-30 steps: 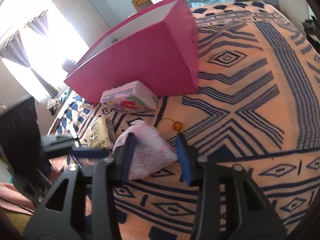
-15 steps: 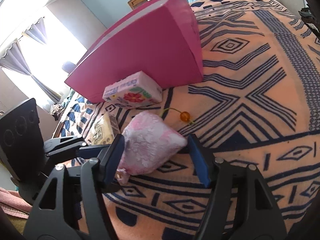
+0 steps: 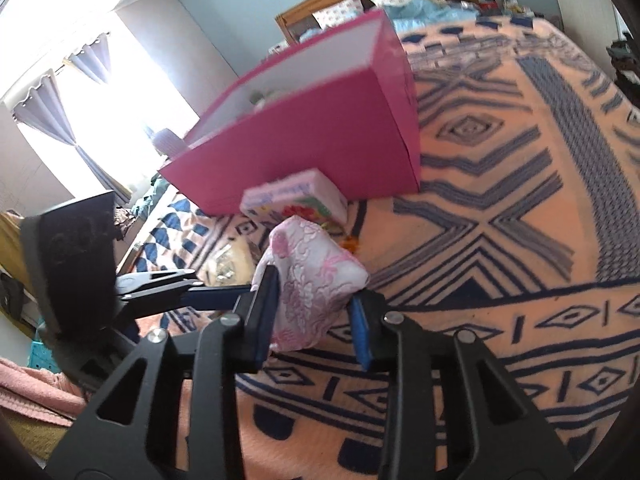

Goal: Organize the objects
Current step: 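Lift the pink pouch with both grippers and carry it over the box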

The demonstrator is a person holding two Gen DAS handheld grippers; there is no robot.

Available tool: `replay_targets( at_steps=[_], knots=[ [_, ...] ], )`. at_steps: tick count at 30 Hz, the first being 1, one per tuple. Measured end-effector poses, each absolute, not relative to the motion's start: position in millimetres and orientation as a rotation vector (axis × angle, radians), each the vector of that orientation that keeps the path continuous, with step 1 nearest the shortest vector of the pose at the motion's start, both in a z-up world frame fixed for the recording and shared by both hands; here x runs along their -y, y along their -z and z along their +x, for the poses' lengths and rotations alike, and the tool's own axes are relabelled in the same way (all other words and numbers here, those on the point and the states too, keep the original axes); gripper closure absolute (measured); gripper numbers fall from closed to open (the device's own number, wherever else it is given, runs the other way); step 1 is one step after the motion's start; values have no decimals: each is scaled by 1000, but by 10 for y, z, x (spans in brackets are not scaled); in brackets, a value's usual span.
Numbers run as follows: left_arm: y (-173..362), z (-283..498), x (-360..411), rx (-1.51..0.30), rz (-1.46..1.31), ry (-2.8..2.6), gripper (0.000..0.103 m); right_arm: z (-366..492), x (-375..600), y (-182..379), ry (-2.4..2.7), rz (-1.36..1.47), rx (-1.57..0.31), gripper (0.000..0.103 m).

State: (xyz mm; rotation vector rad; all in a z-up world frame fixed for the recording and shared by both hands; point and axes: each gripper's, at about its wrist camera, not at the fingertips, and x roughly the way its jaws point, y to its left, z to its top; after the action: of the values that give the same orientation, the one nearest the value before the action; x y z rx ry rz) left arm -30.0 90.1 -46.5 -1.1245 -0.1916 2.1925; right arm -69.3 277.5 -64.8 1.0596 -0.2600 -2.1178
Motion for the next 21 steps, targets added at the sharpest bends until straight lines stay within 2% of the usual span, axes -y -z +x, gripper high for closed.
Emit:
replay_targets(
  at_steps=[7,13,21],
  knots=[
    [358,-298,-926,221,-1074,-2187,48,-559,-2765,375,2140,970,224,68],
    [236,-313,-958,225,-1012,-2201,63,-646,-2705,285,2146,925,209,68],
    [104,-316,-891,215,-966,-2238,64,-642,-2657,101,2154,862,185,68]
  ],
)
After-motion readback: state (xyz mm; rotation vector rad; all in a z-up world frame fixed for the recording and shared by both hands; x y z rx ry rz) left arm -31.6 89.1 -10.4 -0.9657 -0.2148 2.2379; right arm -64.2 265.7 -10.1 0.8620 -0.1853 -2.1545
